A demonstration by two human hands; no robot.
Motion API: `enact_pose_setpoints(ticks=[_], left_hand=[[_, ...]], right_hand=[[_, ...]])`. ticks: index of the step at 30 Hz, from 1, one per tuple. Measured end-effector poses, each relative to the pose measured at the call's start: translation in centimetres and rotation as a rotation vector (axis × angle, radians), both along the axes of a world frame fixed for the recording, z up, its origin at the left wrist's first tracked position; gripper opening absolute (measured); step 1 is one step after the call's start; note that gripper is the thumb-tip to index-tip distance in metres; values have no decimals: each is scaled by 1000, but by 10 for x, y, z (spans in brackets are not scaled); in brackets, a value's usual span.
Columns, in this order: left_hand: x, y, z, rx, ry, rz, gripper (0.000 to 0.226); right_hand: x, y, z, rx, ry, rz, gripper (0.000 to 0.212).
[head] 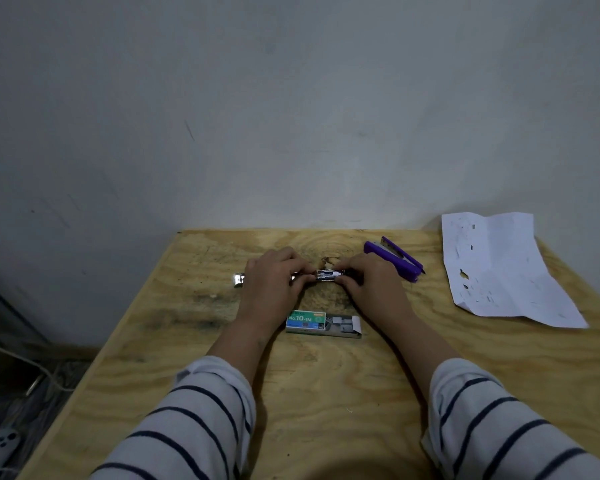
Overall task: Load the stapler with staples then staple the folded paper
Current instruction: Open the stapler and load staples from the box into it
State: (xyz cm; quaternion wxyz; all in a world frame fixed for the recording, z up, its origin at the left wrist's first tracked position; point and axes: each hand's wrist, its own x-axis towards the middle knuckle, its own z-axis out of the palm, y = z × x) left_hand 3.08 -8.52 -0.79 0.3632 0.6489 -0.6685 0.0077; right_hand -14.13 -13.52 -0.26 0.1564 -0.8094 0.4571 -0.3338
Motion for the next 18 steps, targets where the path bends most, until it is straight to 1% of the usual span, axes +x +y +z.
enact_pose_setpoints(ticks=[1,4,8,10,12,14,18], left_hand=[[-1,0,0,-5,-32,-1,9],[1,0,0,-12,-36,18,9],[-1,3,0,7,-65,50,16],[-2,4,2,14,-42,64,15],[-2,4,3,24,3,69,10],[-1,4,2,25,-11,51,8],[-1,4,1,55,-47,40,14]], right_hand=[[0,0,0,0,2,1,23],[-1,0,-1,4,-6,0,24],[-1,-1,-1,-2,10,-3,25],[-1,-1,-1,0,13,-6,25],[0,-2,-2,-1,16,-5,25],[-1,-2,-2,-2,16,-6,26],[0,-3,-4,-7,23,-3,26]])
